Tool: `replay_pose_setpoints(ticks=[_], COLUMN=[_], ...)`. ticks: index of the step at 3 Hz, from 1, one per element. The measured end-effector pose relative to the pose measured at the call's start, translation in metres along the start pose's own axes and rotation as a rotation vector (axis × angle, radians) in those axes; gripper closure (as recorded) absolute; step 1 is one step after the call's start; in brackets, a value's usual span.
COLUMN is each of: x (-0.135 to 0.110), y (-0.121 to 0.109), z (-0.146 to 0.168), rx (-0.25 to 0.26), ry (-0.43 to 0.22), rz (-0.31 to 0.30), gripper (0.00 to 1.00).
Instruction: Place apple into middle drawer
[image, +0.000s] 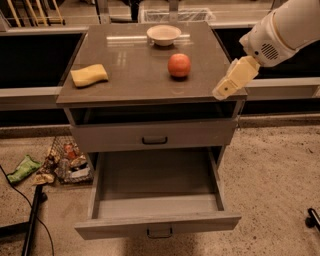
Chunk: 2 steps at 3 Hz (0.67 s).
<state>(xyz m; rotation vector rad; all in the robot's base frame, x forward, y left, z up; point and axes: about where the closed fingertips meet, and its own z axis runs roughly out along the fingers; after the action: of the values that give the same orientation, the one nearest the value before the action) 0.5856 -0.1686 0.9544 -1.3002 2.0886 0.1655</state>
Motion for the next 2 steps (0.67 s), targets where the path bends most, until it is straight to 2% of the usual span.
replay_pose_setpoints(ticks=[1, 2], x=[-0.004, -0.018], y=[-0.008, -0.025], z=[0.024, 0.065], rx=[-0.008, -0.015], ry=[-0.043, -0.116], rz=[0.016, 0.038], gripper=[0.00, 0.00])
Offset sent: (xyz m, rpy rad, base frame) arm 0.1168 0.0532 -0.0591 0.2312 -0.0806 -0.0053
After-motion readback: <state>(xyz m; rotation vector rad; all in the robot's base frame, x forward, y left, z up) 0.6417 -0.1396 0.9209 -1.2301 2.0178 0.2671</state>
